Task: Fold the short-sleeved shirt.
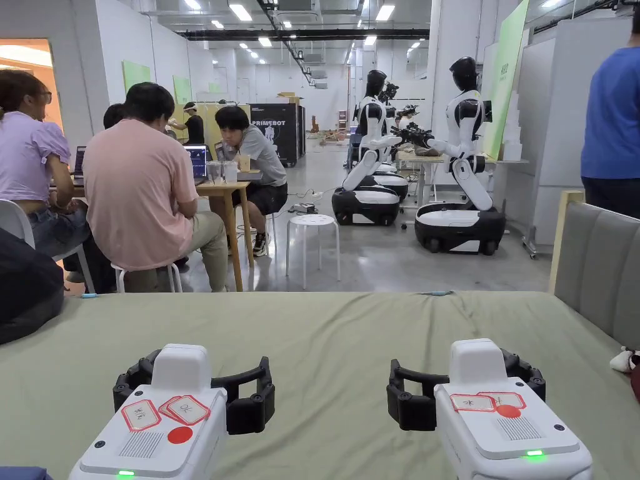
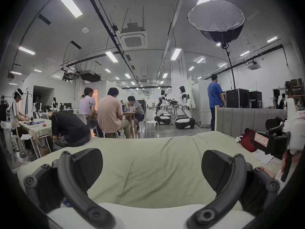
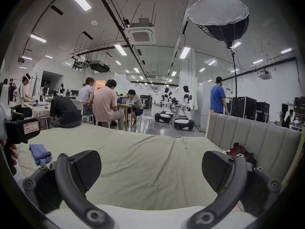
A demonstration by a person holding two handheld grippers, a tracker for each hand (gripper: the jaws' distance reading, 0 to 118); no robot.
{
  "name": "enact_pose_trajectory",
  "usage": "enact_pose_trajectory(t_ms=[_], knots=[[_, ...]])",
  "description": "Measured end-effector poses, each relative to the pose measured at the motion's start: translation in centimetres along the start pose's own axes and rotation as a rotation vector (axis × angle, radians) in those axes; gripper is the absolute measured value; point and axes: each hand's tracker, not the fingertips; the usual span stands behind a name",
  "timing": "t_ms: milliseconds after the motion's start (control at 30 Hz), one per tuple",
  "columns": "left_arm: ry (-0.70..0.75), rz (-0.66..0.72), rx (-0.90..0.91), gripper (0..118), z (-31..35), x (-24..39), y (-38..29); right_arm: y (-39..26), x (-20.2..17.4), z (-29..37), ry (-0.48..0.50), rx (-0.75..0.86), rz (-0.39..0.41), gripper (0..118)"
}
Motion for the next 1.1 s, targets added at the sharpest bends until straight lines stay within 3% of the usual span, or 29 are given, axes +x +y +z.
enact_pose_trajectory(t_ms=[867, 967, 1100], knots=[[-0.008, -0.013, -0.004, 118, -0.19, 0.42, -0.41, -0.24, -0.22, -0.12, -0.001, -0.015, -0.012, 118], [-0.009, -0.013, -0.006, 118, -0.17, 0.41, -0.48, -0.07, 0.0, -0.15, 0.043, -0.034, -0.046, 118], [-0.007, -0.01, -0.014, 118, -0.18, 0.25, -0.79, 0.47, -0.95, 0.04, 0.044, -0.07, -0.011, 118]])
